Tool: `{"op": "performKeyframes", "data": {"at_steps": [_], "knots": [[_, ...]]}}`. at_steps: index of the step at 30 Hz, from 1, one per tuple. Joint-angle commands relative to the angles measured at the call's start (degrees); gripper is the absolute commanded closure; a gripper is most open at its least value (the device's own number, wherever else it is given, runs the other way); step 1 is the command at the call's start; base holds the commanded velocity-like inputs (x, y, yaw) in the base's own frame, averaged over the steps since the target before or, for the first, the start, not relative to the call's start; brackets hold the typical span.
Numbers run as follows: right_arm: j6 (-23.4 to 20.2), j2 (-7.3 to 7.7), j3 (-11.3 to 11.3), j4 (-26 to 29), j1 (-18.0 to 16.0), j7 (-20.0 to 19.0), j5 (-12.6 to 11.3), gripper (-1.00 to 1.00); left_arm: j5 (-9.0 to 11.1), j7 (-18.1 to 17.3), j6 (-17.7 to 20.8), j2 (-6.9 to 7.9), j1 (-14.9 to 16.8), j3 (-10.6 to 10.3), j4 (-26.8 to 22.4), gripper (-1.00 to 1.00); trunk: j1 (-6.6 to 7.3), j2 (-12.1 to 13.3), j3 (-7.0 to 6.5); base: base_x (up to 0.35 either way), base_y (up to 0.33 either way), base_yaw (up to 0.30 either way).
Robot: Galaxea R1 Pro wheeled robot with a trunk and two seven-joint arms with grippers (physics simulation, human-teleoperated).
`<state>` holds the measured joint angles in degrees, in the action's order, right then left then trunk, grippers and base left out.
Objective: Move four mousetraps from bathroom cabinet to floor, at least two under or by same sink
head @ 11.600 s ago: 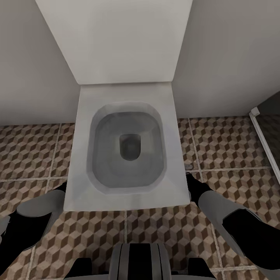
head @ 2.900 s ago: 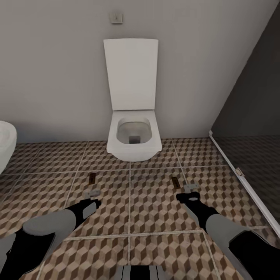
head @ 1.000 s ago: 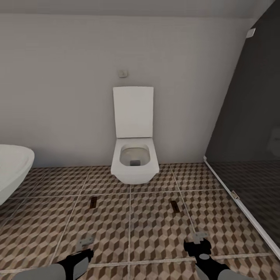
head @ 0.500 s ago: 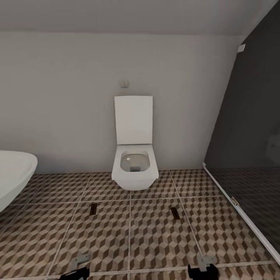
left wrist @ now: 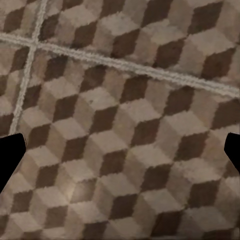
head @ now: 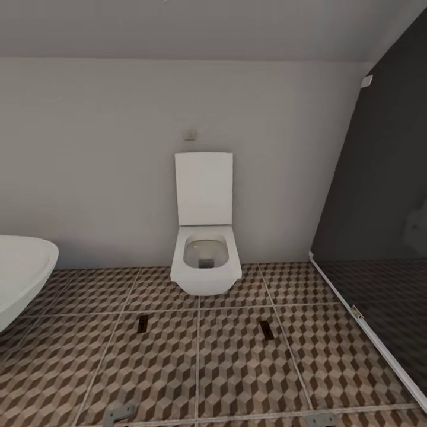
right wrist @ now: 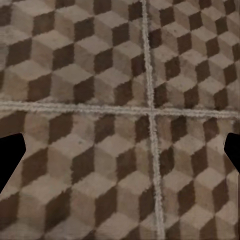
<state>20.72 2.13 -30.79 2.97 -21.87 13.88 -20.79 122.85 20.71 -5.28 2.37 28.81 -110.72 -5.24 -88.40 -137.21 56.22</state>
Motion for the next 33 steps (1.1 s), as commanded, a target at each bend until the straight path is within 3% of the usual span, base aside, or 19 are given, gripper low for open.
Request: {"op": "performKeyframes", "data": {"at_steps": [1, 19, 33], "knots": [[0.1, 0.05, -0.5, 0.0, 0.4, 0.2, -0.4, -1.0, 0.6, 0.4, -0.4, 0.08, -0.3, -0.5, -0.3, -1.0, 0.24, 0.4, -0.13, 0.0, 0.0, 0.0], [-0.3, 0.03, -0.5, -5.1, 1.4, 0.6, -0.8, -1.0, 0.7, 0.5, -0.3, -0.04, -1.9, -0.5, -0.4, -1.0, 4.19, 7.6, -3.36, 0.0, 0.0, 0.0], [-0.2, -0.61, -0.4, -5.7, 3.8, 0.3, -0.9, -1.0, 0.7, 0.6, -0.2, -0.01, -2.6, -0.5, -0.4, -1.0, 7.27, 13.2, -5.88, 0.0, 0.0, 0.0]]}}
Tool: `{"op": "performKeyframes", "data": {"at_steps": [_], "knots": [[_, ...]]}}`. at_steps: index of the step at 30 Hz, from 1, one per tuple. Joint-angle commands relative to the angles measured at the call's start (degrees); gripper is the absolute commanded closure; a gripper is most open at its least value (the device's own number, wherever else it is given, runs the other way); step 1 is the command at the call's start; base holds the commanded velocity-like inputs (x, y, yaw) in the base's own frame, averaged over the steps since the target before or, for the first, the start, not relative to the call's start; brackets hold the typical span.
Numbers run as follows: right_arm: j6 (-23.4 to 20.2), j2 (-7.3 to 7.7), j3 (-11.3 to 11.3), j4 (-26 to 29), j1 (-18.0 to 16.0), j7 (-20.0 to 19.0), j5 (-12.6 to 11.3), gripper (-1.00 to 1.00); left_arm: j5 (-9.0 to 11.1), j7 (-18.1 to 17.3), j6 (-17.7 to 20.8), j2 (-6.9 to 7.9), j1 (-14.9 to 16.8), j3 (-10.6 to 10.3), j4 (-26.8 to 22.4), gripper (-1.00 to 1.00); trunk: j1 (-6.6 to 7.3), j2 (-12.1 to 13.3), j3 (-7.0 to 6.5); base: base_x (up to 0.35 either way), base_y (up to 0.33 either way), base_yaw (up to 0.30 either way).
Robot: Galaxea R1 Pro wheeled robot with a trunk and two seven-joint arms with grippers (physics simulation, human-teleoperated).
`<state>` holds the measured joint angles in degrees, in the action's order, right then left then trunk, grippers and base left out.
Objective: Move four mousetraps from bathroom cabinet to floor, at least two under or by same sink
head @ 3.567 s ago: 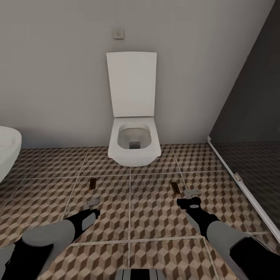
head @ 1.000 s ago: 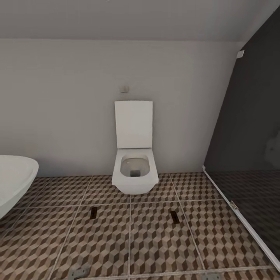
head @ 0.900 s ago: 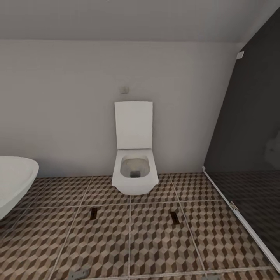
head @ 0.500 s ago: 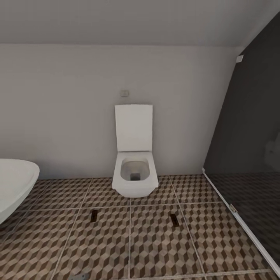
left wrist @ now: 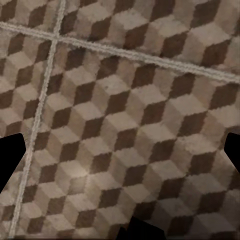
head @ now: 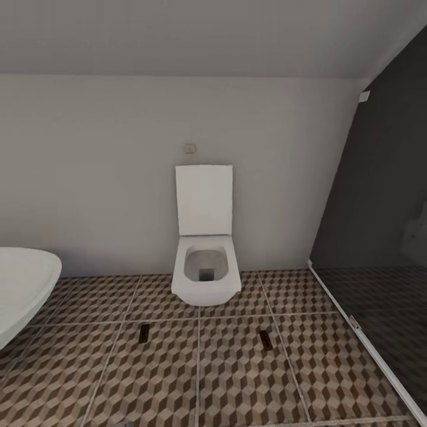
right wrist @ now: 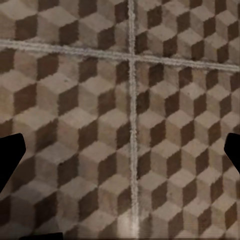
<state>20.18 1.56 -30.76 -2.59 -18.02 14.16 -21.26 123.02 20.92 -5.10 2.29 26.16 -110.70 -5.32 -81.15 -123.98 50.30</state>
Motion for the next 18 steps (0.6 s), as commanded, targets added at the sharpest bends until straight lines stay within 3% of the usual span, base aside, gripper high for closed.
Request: {"op": "performKeyframes", "data": {"at_steps": [1, 18], "knots": [[0.3, -0.04, -0.5, -0.1, 0.0, 0.0, -0.4, -1.0, 0.6, 0.4, -0.4, 0.08, 0.0, -0.5, -0.3, -1.0, 0.24, 0.4, -0.13, 0.0, 0.0, 0.0], [0.3, 0.07, -0.4, -0.2, 0.1, 0.0, -0.4, -1.0, 0.4, 0.2, -0.5, 0.07, -2.1, -0.5, -0.3, -1.0, 3.97, 7.2, -3.18, 0.0, 0.0, 0.0]]}}
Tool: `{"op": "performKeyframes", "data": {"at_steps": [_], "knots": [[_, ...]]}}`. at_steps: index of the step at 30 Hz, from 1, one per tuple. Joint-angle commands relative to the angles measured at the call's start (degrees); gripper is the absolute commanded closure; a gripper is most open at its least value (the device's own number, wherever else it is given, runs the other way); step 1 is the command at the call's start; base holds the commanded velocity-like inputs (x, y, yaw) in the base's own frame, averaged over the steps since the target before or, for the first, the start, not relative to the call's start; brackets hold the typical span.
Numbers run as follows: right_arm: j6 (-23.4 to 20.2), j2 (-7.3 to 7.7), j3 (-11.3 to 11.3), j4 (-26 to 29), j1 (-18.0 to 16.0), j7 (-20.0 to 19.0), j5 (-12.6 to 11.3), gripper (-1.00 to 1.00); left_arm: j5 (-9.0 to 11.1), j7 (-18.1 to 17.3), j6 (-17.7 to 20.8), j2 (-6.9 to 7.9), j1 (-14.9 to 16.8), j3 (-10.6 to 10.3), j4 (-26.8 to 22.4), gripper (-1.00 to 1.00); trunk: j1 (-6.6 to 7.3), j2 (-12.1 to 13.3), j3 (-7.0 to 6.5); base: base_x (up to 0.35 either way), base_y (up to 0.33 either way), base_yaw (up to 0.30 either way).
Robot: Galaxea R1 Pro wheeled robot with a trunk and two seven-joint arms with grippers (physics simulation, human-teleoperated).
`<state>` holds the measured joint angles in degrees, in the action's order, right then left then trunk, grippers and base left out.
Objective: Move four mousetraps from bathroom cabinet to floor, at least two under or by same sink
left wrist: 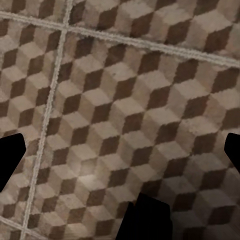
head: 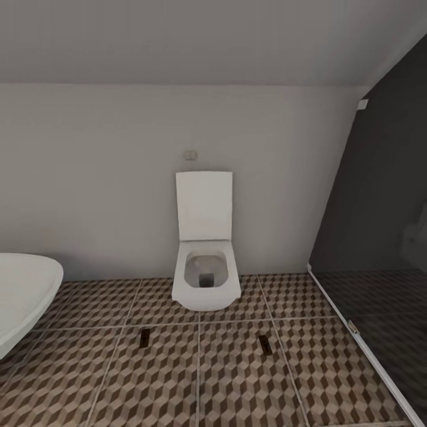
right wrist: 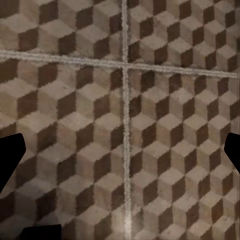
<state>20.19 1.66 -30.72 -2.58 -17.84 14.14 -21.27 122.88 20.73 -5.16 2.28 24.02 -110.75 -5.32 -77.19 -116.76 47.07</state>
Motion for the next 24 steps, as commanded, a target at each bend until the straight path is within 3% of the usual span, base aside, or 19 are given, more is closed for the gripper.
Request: {"op": "performKeyframes", "data": {"at_steps": [1, 24], "knots": [[0.3, -0.06, -0.5, -0.2, -0.1, 0.0, -0.4, -1.0, 0.6, 0.4, -0.4, 0.08, 0.0, -0.5, -0.3, -1.0, 0.23, 0.4, -0.13, 0.0, 0.0, 0.0], [0.3, -0.08, -0.5, -0.2, 0.0, 0.0, -0.4, -1.0, 0.4, 0.4, -0.5, 0.06, -0.1, -0.4, -0.2, -1.0, 5.29, 9.6, -4.26, 0.0, 0.0, 0.0]]}}
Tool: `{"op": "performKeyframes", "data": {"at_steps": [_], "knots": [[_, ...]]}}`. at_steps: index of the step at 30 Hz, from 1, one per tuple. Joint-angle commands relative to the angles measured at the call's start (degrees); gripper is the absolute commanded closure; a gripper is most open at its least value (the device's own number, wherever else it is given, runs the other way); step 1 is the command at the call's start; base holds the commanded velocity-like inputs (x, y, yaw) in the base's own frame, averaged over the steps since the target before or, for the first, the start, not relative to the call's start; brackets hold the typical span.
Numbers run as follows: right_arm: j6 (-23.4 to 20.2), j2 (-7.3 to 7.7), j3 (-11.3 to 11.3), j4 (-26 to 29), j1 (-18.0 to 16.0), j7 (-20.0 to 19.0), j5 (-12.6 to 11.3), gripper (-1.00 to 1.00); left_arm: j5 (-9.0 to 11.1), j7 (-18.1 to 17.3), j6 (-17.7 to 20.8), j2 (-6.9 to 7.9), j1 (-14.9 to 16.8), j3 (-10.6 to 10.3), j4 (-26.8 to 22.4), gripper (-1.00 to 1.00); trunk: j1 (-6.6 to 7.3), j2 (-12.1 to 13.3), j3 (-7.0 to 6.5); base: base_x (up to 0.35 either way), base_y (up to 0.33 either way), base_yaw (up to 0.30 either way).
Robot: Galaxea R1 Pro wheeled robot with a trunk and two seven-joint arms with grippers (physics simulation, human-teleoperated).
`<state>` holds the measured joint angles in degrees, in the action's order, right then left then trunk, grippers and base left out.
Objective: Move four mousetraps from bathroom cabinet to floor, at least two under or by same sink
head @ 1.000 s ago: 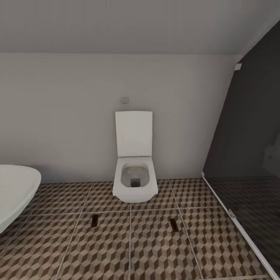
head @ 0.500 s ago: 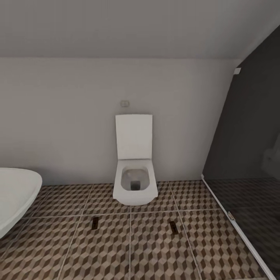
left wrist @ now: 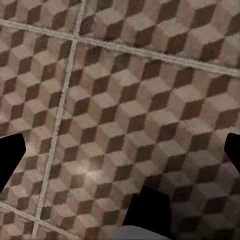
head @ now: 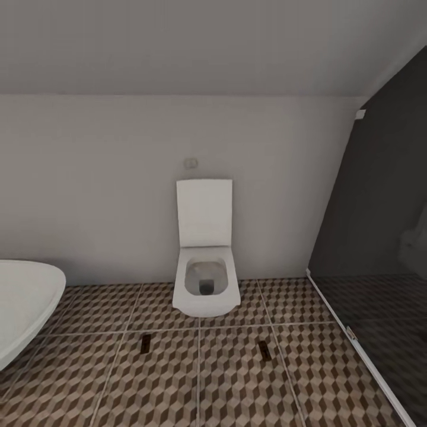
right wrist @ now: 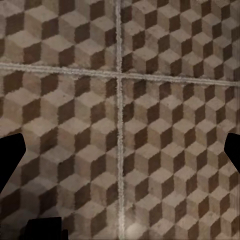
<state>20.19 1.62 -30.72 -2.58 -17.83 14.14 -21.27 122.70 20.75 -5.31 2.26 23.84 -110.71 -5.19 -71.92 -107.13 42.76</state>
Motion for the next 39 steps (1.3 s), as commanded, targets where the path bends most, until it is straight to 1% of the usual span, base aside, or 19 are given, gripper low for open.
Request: {"op": "performKeyframes", "data": {"at_steps": [1, 9, 21, 39], "knots": [[0.3, -0.04, -0.5, -0.2, -0.1, 0.0, -0.4, -1.0, 0.6, 0.4, -0.4, 0.09, 0.1, -0.5, -0.3, -1.0, 0.23, 0.4, -0.13, 0.0, 0.0, 0.0], [0.3, -0.03, -0.5, -0.2, 0.0, 0.0, -0.4, -1.0, 0.7, 0.4, -0.4, 0.04, 0.0, -0.5, -0.5, -1.0, 1.99, 3.6, -1.57, 0.0, 0.0, 0.0], [0.3, -0.03, -0.5, -0.2, -0.1, 0.0, -0.4, -1.0, 0.7, 0.4, -0.3, -0.14, -1.1, -0.5, -2.2, -1.0, 4.63, 8.4, -3.72, 0.0, 0.0, 0.0], [0.3, -0.03, -0.5, -0.2, 0.0, 0.0, -0.4, -1.0, 0.7, 0.4, -0.2, -0.02, -1.2, -0.5, -2.5, -1.0, 8.58, 15.6, -6.95, 0.0, 0.0, 0.0]]}}
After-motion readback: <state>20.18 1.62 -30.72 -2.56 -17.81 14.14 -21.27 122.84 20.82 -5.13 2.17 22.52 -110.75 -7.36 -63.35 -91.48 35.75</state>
